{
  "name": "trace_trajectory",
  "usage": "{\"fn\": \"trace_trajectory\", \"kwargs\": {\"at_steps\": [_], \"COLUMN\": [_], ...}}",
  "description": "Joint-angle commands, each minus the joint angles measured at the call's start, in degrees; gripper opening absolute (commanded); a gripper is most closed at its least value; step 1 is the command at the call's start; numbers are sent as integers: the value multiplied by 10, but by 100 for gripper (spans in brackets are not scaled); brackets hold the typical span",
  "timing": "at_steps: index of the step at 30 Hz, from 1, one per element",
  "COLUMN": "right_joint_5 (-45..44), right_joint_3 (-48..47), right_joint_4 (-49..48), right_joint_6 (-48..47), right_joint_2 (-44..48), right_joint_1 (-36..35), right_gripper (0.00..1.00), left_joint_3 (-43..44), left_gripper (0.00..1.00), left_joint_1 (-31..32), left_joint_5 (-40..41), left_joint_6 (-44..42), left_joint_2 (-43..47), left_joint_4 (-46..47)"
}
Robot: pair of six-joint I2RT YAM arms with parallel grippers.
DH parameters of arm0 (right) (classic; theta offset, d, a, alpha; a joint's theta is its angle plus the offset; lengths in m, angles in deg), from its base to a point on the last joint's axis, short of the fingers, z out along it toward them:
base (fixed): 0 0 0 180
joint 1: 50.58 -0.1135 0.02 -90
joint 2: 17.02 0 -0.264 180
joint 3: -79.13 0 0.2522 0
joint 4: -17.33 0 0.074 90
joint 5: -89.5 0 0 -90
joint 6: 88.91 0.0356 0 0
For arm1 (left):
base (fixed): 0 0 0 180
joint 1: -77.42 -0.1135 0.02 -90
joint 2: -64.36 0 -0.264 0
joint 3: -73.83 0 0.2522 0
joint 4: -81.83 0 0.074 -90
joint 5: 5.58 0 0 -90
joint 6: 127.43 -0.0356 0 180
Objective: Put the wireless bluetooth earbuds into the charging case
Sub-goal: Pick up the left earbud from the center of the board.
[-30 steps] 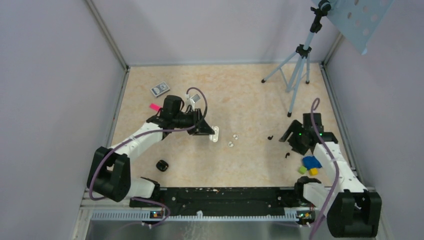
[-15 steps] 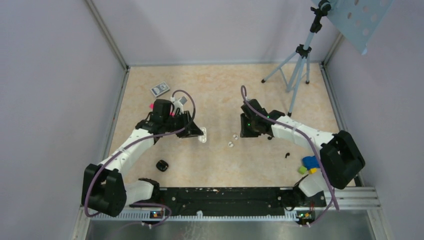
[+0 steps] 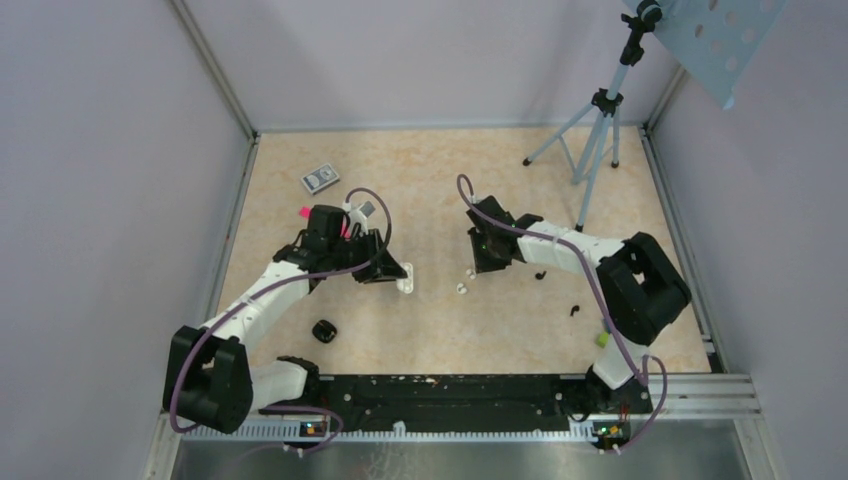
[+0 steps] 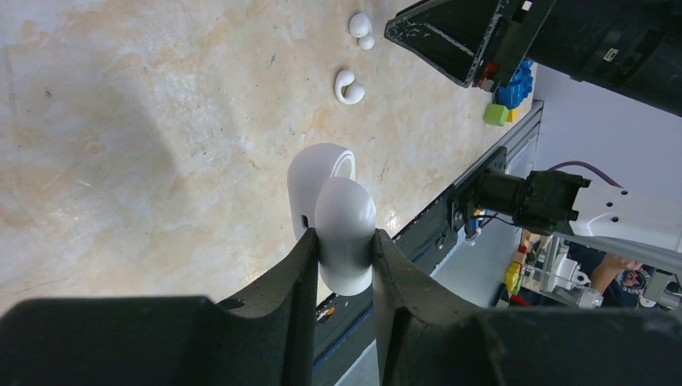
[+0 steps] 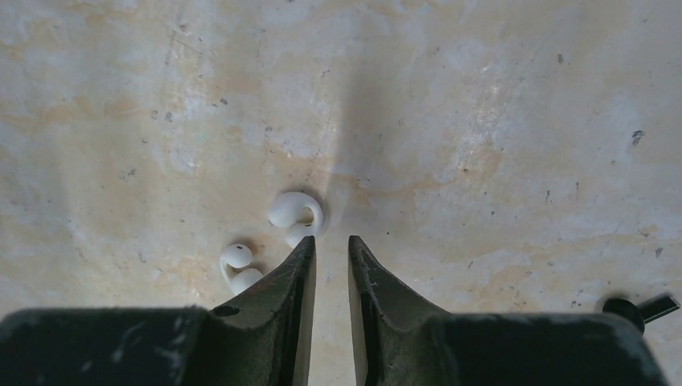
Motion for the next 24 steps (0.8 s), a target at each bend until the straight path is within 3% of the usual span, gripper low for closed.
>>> {"fn": "trace_trajectory", "kwargs": {"at_steps": [1, 24], "right_joint_5": [5, 86], "right_joint_3": [-28, -14], "right_joint_4": [-18, -70], "right_joint_6": [-18, -7], "right_joint_2": [-19, -49], "right_joint_1": [-1, -1], "right_gripper": [21, 26], "left_joint_3": [-2, 0], "left_gripper": [5, 4], "left_joint_1": [-3, -3], "left_joint_5": [-13, -23], "left_joint_6": [0, 2], "left_joint_2": [7, -2], "left_joint_4": [23, 30]}}
